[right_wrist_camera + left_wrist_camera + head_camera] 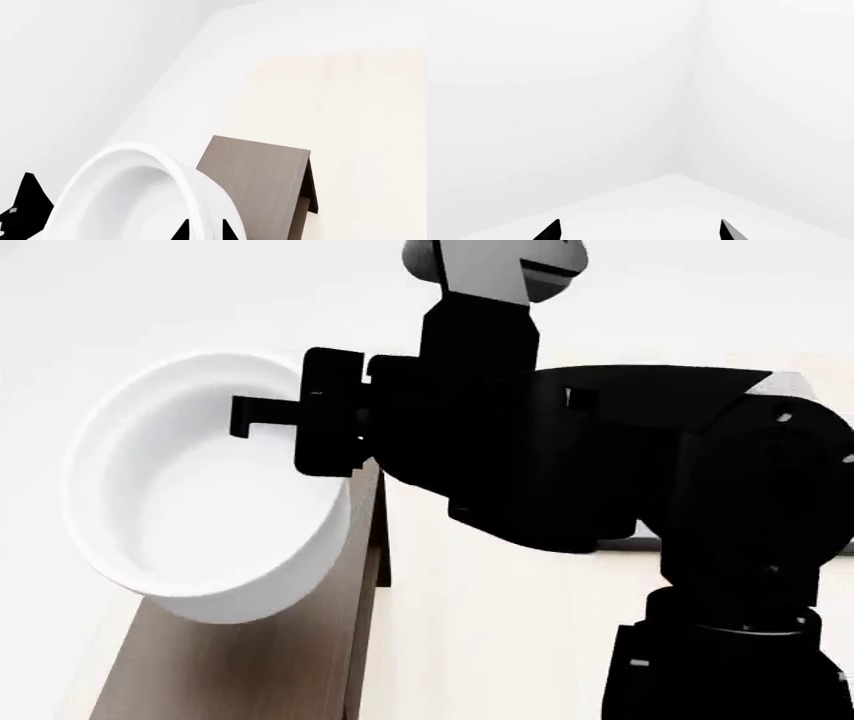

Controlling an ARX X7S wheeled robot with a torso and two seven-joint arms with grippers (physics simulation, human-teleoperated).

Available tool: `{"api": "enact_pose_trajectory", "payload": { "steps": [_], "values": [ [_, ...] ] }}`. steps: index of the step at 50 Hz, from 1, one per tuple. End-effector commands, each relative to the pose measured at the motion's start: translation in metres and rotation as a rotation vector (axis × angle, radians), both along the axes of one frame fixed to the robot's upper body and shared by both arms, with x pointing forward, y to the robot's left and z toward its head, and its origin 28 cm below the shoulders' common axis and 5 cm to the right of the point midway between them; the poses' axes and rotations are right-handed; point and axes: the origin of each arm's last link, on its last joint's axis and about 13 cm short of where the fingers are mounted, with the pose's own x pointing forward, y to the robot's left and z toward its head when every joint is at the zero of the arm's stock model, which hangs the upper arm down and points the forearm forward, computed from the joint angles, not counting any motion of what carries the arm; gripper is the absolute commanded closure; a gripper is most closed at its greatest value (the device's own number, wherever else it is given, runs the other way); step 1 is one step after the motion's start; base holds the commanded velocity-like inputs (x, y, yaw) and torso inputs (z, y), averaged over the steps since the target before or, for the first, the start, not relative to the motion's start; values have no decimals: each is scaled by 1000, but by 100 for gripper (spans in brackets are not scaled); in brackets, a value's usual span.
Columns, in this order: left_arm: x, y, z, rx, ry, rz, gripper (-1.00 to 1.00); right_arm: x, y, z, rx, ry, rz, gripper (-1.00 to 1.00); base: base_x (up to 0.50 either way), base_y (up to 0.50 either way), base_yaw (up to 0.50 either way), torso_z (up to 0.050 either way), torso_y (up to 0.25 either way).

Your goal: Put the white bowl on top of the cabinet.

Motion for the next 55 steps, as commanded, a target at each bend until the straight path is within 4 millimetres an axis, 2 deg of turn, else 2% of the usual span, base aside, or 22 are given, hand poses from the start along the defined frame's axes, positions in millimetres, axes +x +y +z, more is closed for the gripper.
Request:
{"api": "enact_pose_trajectory", "payload": {
  "steps": [1, 43, 53, 54, 55],
  "values": [
    [0, 0, -1, 2, 3, -1, -100, 2, 1, -4, 39, 3, 17, 100, 0, 0, 0, 0, 0],
    [0, -1, 0, 0, 3, -4, -100, 30, 9, -37, 35, 98, -8, 100, 0, 0, 0, 0, 1],
    [1, 0, 0, -2, 2, -2, -100, 29, 11, -40, 19, 79, -1, 100, 0, 0, 0, 1, 1],
    [1, 0, 0, -3, 3, -2, -100, 30, 11, -40, 17, 77, -3, -100, 0, 0, 0, 0, 0],
    [1, 0, -1, -3, 3, -2, -100, 30, 11, -40, 19, 69, 1, -100, 0, 0, 0, 0, 0]
  ]
}}
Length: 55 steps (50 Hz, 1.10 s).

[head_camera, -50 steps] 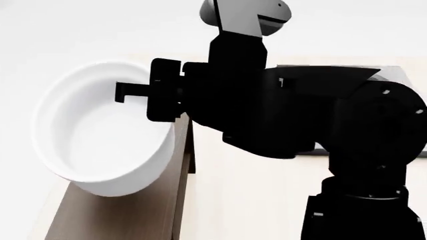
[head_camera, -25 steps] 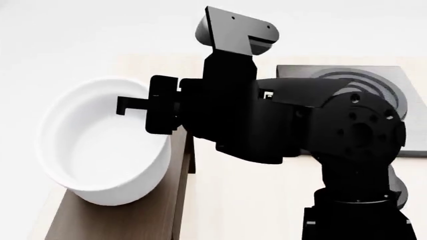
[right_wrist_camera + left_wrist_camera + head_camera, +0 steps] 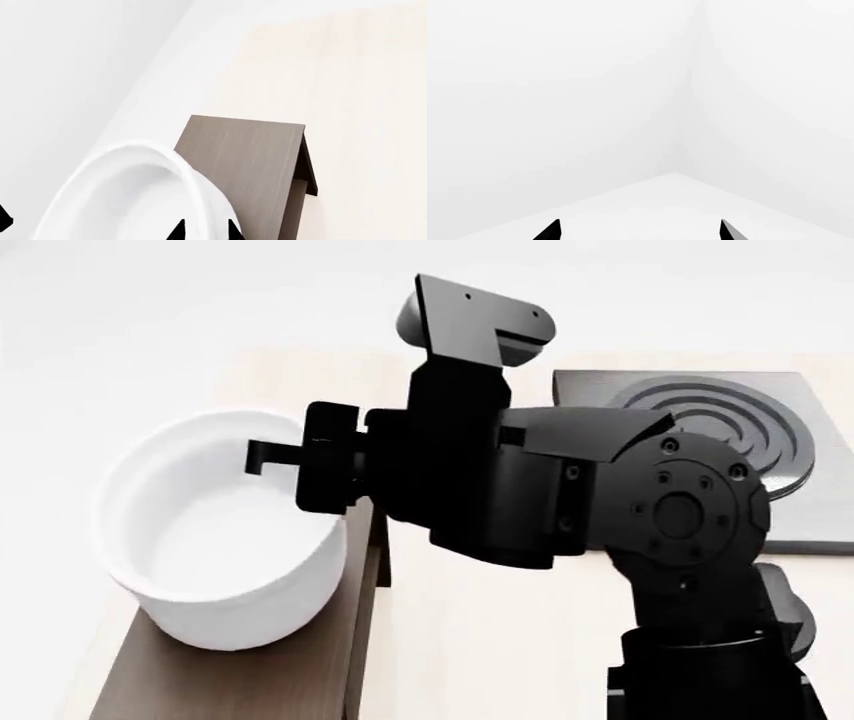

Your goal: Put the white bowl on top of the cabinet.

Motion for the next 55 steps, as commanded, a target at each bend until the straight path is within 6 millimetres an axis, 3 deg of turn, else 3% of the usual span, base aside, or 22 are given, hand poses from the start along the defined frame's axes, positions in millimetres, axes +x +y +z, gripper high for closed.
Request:
{"api": "enact_pose_trajectory", "payload": {
  "steps": [1, 14, 26, 34, 55],
  "values": [
    [0, 0, -1, -2, 0, 0, -100, 1, 1, 1, 23, -36, 20, -100, 0, 0, 0, 0, 0],
    [0, 1, -1, -1, 0, 2, -100, -2, -3, 3, 26, -116, 1, -100, 0, 0, 0, 0, 0],
    [0, 0, 0, 1, -1, -1, -100, 10, -26, 1, -5, -276, -156, -100, 0, 0, 0, 0, 0],
    [-1, -1, 0, 2, -1, -2, -100, 4, -39, -16, -128, -402, -262, -100, 0, 0, 0, 0, 0],
    [0, -1, -1, 3, 0, -4, -100, -1, -72, -58, -299, -463, -449, -100, 0, 0, 0, 0, 0]
  ]
}}
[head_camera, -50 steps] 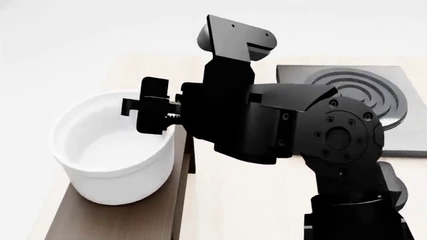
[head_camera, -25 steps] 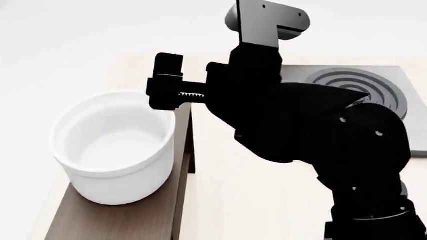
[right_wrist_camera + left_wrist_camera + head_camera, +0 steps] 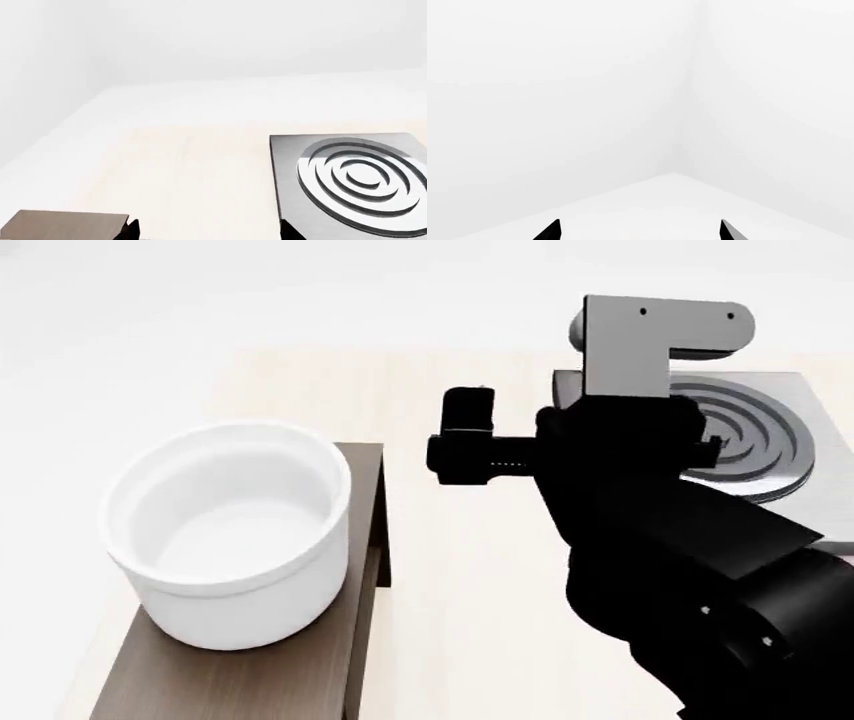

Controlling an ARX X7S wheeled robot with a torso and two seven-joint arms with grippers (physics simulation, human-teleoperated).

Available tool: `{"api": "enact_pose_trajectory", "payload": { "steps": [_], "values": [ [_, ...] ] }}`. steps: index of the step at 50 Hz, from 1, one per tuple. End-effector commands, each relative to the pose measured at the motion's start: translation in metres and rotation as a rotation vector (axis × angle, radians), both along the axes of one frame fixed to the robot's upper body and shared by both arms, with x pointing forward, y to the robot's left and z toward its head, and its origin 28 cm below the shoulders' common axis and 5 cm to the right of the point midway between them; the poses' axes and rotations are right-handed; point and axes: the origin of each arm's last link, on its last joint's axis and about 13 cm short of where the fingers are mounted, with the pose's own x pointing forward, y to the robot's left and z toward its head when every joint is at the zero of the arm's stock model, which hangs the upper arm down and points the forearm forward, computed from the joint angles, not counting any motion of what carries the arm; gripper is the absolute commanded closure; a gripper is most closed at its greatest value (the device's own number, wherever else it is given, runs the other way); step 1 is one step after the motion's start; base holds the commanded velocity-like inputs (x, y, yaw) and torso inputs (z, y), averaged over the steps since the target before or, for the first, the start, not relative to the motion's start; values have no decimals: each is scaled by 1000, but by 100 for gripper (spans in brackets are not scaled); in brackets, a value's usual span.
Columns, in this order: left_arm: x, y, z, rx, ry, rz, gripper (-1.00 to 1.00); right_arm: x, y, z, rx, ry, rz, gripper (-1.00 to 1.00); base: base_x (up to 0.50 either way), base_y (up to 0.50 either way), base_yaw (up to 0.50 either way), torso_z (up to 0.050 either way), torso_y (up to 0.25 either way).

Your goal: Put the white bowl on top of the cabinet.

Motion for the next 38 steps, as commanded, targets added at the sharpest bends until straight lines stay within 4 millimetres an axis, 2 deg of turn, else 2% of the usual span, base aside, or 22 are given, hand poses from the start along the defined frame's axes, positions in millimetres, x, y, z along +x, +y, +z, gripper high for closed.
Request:
{"api": "enact_pose_trajectory", "payload": {
  "steps": [1, 8, 14, 27, 38],
  "values": [
    [0, 0, 0, 0, 2, -2, -100, -5, -17, -18, -83, -45, -91, -100, 0, 0, 0, 0, 0],
    [0, 0, -1, 0, 2, 1, -100, -11, -28, -38, -207, -98, -180, -100, 0, 0, 0, 0, 0],
    [0, 0, -1, 2, 4, 0, -100, -15, -35, -53, -222, -97, -213, -100, 0, 0, 0, 0, 0],
    [0, 0, -2, 6, 5, 3, -100, -25, -52, -64, -250, -161, -316, -100, 0, 0, 0, 0, 0],
    [1, -1, -2, 15, 6, 4, -100, -31, -57, -78, -292, -173, -340, -100, 0, 0, 0, 0, 0]
  ]
}}
